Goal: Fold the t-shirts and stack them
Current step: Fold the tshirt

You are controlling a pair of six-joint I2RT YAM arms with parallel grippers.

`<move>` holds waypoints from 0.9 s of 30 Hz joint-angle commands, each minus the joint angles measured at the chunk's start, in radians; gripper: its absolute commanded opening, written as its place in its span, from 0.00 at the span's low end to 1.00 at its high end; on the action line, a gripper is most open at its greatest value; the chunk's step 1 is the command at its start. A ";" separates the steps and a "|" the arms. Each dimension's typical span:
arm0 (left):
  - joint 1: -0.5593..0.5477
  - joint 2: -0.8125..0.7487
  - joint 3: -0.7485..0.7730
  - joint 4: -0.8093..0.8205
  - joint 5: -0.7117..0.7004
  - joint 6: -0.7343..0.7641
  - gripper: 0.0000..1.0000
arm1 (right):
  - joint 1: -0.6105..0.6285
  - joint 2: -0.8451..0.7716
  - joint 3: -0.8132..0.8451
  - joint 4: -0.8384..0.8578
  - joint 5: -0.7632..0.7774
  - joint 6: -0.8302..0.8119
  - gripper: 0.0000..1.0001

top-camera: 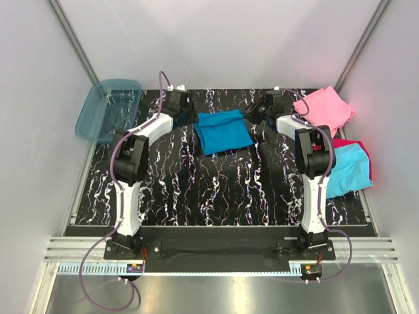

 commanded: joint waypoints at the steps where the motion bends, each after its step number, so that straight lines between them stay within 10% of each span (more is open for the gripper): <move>1: 0.014 -0.013 0.056 -0.012 -0.043 0.032 0.50 | -0.015 0.003 0.065 0.083 -0.015 -0.057 0.51; 5: 0.014 -0.089 0.036 -0.012 -0.039 0.034 0.51 | -0.013 -0.095 -0.011 0.166 -0.007 -0.094 0.71; 19: -0.013 -0.441 -0.143 0.004 0.148 -0.028 0.56 | 0.037 -0.525 -0.396 0.217 0.031 -0.115 0.72; 27: -0.116 -0.369 -0.318 0.161 0.130 -0.054 0.55 | 0.066 -0.479 -0.475 0.240 0.042 -0.121 0.71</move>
